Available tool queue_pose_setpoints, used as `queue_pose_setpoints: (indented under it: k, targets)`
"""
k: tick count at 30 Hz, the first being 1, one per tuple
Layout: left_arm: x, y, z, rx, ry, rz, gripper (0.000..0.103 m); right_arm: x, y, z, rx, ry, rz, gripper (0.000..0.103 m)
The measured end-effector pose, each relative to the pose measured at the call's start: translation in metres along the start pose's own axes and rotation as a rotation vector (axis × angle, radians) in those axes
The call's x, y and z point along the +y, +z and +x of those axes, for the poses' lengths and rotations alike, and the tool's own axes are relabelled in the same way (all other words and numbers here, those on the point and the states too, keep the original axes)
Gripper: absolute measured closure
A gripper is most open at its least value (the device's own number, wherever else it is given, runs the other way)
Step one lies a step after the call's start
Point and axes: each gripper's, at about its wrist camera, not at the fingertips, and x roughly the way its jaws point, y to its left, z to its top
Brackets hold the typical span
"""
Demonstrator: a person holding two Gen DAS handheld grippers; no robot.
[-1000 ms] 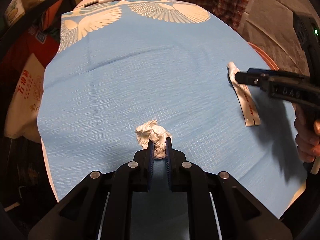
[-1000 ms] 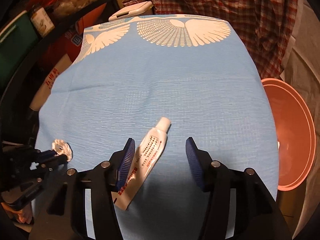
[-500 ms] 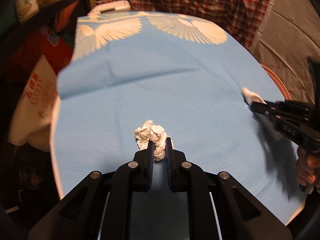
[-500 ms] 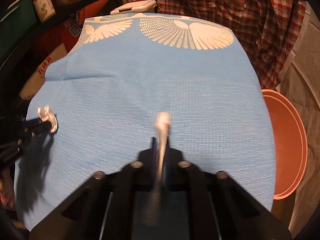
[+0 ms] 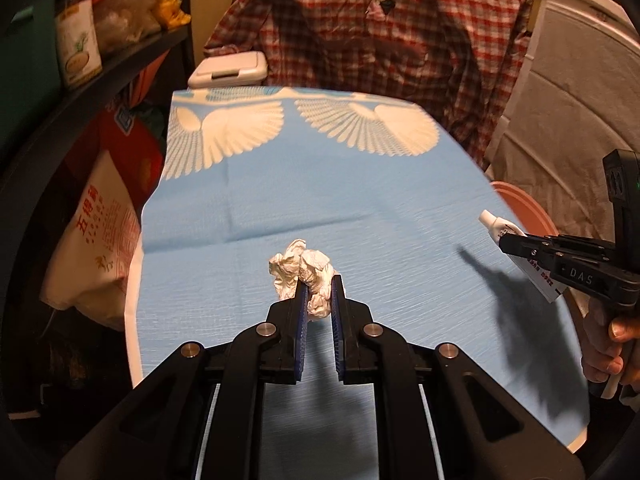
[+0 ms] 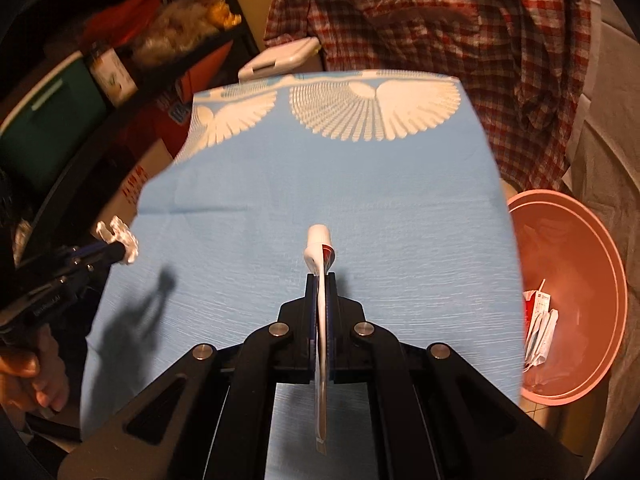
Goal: Collect trash
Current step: 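Carry tissue and toothpaste tube over the pink bin and open both grippers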
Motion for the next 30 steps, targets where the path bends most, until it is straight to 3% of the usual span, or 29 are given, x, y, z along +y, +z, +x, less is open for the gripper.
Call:
queue_pose_setpoints:
  k: [16,30]
  targets:
    - [-0.065,0.022,-0.034,-0.14,0.0,0.029,0.092,-0.032,0.012,-0.075,-0.152,-0.015,0.006,0.099]
    - [-0.131,0.044,-0.031,-0.181,-0.042,0.087,0.092,-0.074,0.013,-0.119,-0.239,-0.075,0.011,0.099]
